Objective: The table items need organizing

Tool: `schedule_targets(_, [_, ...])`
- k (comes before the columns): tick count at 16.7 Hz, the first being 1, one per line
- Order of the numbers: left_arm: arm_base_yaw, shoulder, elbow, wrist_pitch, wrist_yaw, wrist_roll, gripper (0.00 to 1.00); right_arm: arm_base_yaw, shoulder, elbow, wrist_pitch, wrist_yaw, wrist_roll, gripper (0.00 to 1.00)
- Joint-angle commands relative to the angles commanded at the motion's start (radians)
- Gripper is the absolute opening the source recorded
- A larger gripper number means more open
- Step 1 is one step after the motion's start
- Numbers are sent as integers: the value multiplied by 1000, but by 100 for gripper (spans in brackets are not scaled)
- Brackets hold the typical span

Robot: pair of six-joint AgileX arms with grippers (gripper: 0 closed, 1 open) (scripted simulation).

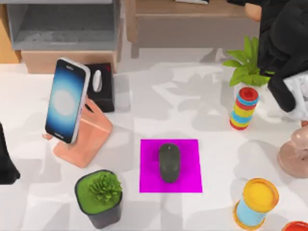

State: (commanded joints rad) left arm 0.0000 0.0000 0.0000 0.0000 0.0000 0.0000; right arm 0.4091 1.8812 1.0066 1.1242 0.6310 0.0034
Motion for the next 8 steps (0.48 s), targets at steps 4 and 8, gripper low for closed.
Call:
schedule_targets(4, [0, 0, 0, 0, 0, 0, 100, -212, -70, -13, -127, -159, -2, 0])
schedule_targets(8, [0, 0, 0, 0, 0, 0, 100, -400, -59, 47, -249, -357, -1, 0])
